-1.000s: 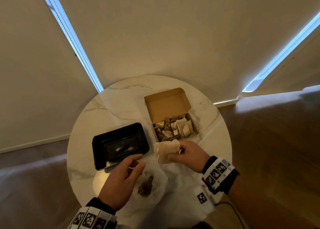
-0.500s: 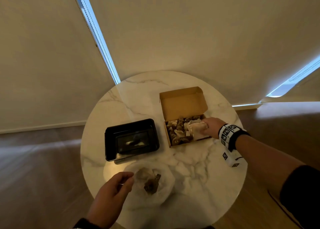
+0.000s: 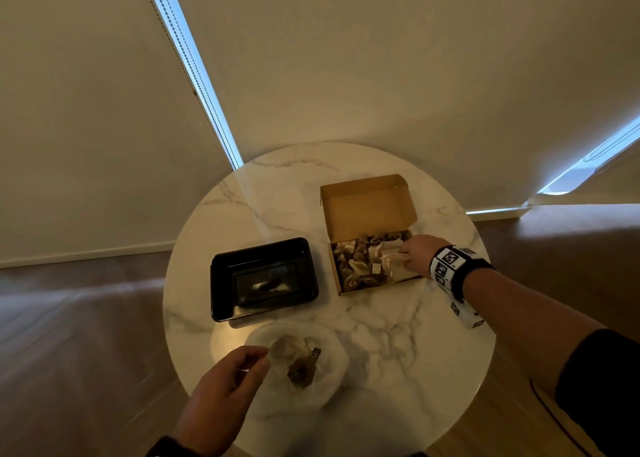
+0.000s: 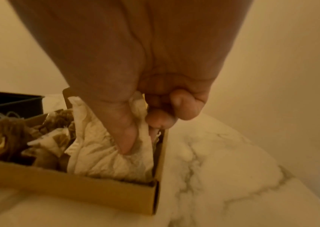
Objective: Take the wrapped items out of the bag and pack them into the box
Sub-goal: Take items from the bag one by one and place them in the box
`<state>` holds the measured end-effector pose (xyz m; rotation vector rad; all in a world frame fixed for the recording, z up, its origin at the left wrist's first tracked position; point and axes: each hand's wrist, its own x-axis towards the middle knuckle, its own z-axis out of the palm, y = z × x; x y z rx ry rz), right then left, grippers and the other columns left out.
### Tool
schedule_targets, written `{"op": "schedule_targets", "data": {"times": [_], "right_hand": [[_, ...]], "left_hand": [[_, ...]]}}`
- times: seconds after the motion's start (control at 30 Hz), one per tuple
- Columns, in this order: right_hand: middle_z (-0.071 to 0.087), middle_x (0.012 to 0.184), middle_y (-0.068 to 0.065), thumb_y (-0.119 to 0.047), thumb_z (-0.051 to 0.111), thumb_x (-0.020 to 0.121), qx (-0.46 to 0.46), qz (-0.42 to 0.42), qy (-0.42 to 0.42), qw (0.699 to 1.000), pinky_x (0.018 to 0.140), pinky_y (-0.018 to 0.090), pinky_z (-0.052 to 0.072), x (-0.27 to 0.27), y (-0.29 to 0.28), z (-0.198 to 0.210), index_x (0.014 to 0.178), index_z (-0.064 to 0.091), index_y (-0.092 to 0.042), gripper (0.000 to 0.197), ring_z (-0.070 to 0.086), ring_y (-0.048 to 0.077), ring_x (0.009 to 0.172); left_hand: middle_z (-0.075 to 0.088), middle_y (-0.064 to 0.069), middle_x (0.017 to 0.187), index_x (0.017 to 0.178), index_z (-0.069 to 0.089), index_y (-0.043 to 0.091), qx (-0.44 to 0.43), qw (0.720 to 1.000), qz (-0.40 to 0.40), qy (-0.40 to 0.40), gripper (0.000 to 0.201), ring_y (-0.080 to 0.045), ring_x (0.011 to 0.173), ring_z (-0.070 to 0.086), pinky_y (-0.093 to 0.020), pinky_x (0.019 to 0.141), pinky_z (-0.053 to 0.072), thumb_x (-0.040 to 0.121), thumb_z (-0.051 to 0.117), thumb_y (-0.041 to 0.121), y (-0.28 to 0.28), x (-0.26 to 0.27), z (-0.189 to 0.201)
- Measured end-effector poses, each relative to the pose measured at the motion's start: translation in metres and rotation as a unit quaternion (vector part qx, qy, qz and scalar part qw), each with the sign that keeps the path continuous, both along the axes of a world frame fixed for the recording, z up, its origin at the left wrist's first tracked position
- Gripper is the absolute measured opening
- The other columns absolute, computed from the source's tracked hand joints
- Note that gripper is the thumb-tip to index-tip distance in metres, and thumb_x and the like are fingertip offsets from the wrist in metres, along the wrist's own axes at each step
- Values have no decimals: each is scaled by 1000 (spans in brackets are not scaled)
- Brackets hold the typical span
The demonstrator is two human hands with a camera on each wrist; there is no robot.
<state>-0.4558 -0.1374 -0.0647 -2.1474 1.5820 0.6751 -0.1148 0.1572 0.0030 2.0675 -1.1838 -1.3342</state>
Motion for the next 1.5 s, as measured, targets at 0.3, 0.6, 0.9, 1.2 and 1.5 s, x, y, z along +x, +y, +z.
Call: {"op": "schedule_targets", "data": {"times": [0.3,0.6,0.9,1.2,1.5], "right_hand": [[69,115,9,-26,58,94,-2,-33,23,999,81,34,52,-1,12,-12,114,69,-17,25,67,29,102],[57,117,4,-31,66,93,-141,-60,-182,971,89,37,51,24,94,52,118,64,-21,27,59,26,106],[59,106,-12,-40,52,101,53,90,-323,941,85,25,50,132,216,55,115,65,-29,22,56,4,95],[60,129,7,-33,47,101,109,83,-114,984,96,38,49,155,228,24,128,58,-20,32,61,29,114],[45,151,14,-29,48,104,96,120,-127,980,112,45,42,202,216,-11,144,50,-19,42,50,36,133]], "left_hand": [[72,17,106,116,66,42,-9,999,-42,-14,18,3,96,67,-26,89,56,99,59,44,0,3,6],[56,22,116,121,62,41,-19,993,-72,-89,25,2,102,60,-19,87,51,97,60,48,3,15,-5],[45,11,135,118,66,43,69,987,-103,-100,31,-9,106,59,-26,99,50,91,66,57,4,26,-28],[29,4,157,147,48,21,29,978,-161,-131,49,-13,140,42,-14,111,29,99,57,13,-1,27,-30],[8,-4,171,149,40,41,19,960,-265,-86,66,-18,157,18,-22,119,24,94,56,10,-16,17,-19]]}}
